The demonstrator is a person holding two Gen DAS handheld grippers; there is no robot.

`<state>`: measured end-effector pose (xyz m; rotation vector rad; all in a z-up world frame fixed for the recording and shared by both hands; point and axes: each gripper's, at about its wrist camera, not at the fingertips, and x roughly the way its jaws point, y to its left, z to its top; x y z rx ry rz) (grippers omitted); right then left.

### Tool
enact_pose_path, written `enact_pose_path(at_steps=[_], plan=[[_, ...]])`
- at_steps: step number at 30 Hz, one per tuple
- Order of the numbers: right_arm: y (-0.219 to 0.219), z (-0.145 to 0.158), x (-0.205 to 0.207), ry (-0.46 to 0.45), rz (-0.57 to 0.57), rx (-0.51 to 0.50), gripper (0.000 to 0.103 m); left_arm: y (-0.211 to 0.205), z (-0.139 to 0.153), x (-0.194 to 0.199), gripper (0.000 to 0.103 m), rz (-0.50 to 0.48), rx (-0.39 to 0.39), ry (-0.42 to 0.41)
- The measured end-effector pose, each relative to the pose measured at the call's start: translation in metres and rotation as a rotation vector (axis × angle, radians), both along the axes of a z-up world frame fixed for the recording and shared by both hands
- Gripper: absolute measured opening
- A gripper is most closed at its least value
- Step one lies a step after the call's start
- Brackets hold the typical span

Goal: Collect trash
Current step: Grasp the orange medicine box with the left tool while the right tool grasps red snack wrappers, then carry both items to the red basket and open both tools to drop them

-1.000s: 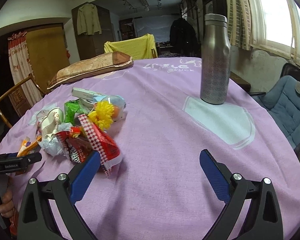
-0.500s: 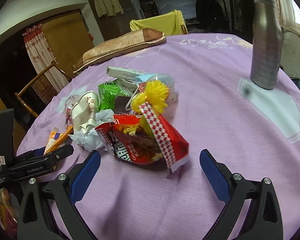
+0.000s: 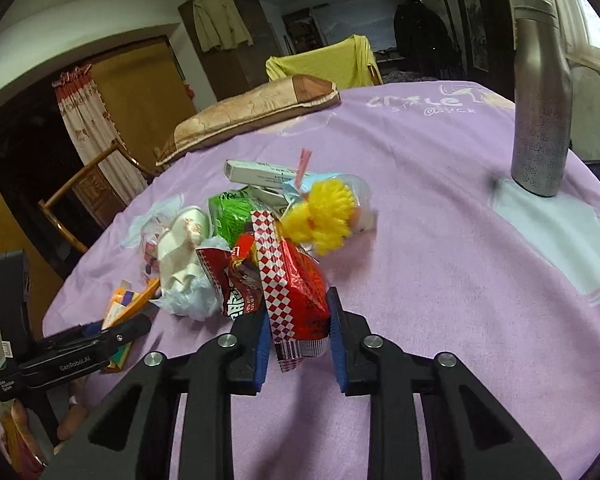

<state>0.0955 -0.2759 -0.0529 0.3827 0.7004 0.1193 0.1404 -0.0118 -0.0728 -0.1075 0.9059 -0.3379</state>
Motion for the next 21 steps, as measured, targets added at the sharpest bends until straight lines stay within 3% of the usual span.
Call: enact_pose_path(at_steps=[13, 21], plan=[[-0.006, 0.042, -0.037, -0.147, -0.019, 0.0, 0.026, 0.025, 0.045, -0.038, 0.061, 0.044, -0.015, -0.13], [0.009, 0.059, -0.048, -0.193, 0.026, 0.007, 0.026, 0.07, 0.063, -0.065, 0.061, 0.132, -0.02, -0.178]])
